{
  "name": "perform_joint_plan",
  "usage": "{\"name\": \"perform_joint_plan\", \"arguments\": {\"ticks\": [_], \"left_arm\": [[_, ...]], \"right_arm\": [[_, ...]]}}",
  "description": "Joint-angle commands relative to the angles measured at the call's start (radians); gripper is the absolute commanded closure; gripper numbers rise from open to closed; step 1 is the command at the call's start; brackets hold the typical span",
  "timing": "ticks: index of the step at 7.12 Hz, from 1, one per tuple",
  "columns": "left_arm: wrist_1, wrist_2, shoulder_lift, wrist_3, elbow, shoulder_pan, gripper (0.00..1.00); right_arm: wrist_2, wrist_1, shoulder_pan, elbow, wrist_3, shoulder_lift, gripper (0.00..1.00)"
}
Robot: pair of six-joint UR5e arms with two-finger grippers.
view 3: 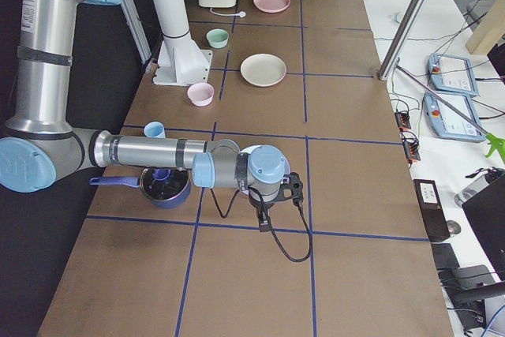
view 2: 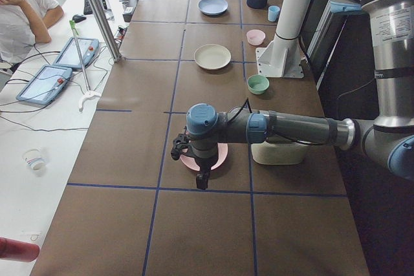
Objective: Stack three plates with pink and blue
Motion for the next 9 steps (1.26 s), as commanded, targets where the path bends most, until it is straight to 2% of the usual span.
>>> {"name": "perform_joint_plan", "arguments": {"ticks": [1,2,3,4,5,6,7,9], "left_arm": [[-0.121,-0.029,-0.040,-0.009,0.029,0.006,0.00],[-0.217,-0.077,-0.039,-0.047,0.075,0.072,0.00],[-0.337,-0.074,-0.040,-0.240,0.139,0.148,0.00],[-0.567,-0.067,-0.040,-0.474,0.234,0.252,0.00],[-0.803,-0.065,-0.059,-0.692,0.371,0.321,0.00],[-0.920,-0.056,-0.074,-0.846,0.447,0.343,0.00],[-0.944,-0.013,-0.076,-0.887,0.471,0.375,0.01],[-0.942,0.001,-0.080,-0.892,0.486,0.421,0.01]], "right_arm": [[-0.002,-0.001,-0.002,-0.004,0.004,0.001,0.00],[-0.002,-0.002,-0.002,-0.004,0.005,-0.002,0.00],[-0.002,-0.002,-0.002,-0.007,0.005,-0.006,0.00],[-0.002,-0.002,-0.002,-0.009,0.004,-0.006,0.00],[-0.002,-0.002,-0.002,-0.009,0.004,-0.009,0.00],[-0.004,-0.002,-0.002,-0.009,0.004,-0.010,0.00],[-0.005,-0.002,-0.002,-0.011,0.004,-0.013,0.00],[-0.005,-0.002,-0.002,-0.026,0.001,-0.013,0.00]]}}
